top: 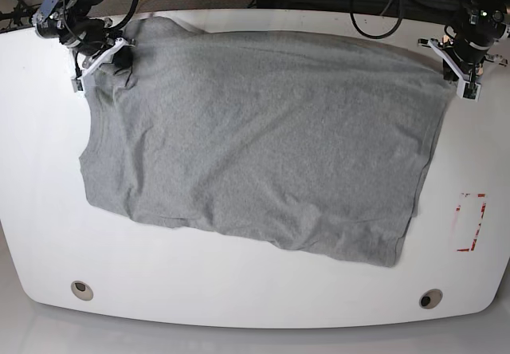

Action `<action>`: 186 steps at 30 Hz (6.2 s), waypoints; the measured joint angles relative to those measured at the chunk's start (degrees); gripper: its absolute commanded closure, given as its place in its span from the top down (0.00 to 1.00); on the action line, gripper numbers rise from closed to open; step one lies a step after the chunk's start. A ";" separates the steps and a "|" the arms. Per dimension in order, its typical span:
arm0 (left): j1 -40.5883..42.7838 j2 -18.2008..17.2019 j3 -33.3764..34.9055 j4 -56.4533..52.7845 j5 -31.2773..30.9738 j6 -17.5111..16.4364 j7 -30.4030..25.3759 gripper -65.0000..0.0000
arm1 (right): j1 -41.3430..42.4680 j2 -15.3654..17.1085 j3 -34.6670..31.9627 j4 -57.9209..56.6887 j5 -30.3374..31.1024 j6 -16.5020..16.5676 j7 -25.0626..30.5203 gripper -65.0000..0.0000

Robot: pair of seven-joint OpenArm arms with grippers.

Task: Fold the T-shirt properly
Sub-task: 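Pull the shirt edge with both grippers to straighten it flat, then release and move the left gripper along the shirt side to regrasp, then grasp the shirt edge with both grippers and fold it over, then drag the folded shirt edge with both grippers away from the table center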

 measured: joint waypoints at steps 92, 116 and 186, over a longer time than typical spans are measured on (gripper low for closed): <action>-33.79 -5.46 17.05 -31.04 12.83 -0.20 -7.48 0.08 | 18.93 10.93 9.07 -17.92 11.39 -0.13 -3.54 0.59; -26.14 -6.73 16.90 -24.15 12.83 0.02 -7.78 0.40 | -1.22 5.16 9.40 -10.69 23.12 -0.11 -3.30 0.72; -21.53 -6.60 17.22 -28.96 12.07 0.20 -15.47 0.40 | 21.14 17.51 -5.62 -22.73 19.65 -0.13 -1.14 0.66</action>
